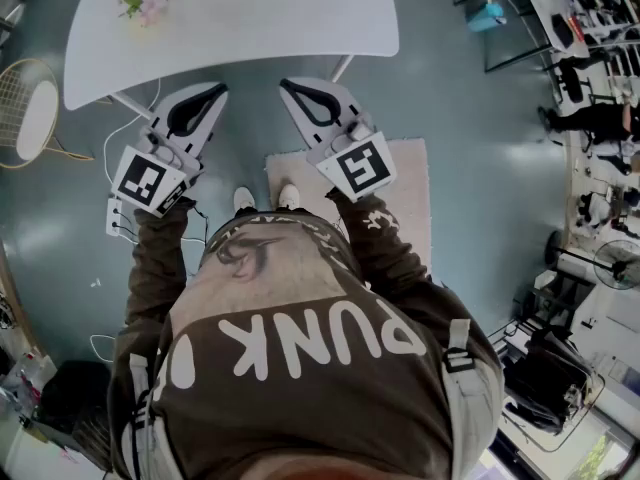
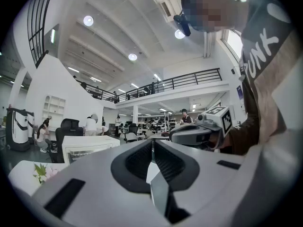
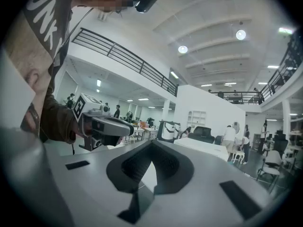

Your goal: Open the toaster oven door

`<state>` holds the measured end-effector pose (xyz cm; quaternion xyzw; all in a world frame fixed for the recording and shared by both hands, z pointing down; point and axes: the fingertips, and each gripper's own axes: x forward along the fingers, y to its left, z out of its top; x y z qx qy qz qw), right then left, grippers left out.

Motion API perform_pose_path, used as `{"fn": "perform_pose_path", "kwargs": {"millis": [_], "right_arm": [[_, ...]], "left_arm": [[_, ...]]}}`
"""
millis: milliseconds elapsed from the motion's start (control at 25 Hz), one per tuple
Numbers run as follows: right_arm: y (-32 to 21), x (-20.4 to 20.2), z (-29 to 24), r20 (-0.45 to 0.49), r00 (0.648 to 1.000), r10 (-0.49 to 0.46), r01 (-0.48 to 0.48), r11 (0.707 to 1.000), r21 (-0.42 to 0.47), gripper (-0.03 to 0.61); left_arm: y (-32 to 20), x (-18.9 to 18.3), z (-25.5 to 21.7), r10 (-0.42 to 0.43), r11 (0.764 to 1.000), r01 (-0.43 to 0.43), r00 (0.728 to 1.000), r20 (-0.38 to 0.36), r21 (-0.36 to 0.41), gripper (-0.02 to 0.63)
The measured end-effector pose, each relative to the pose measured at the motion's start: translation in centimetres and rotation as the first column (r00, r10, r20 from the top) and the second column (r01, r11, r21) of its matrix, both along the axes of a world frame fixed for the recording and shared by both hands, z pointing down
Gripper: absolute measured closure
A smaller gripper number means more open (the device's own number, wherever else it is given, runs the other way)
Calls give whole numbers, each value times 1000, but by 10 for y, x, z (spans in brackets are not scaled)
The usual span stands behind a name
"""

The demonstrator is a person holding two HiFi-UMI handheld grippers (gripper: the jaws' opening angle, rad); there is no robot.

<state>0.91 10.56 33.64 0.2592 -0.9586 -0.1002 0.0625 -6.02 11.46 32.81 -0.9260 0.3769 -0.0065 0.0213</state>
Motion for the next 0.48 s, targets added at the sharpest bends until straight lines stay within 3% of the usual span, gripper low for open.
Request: {"fn": "perform_pose_path", "kwargs": {"millis": [480], "right_arm": [[-1,9,1,-3,1000,0,0,1000,-1,569]], "left_arm": [[0,10,0,-2,1000,2,1000,3,-3,606]]}}
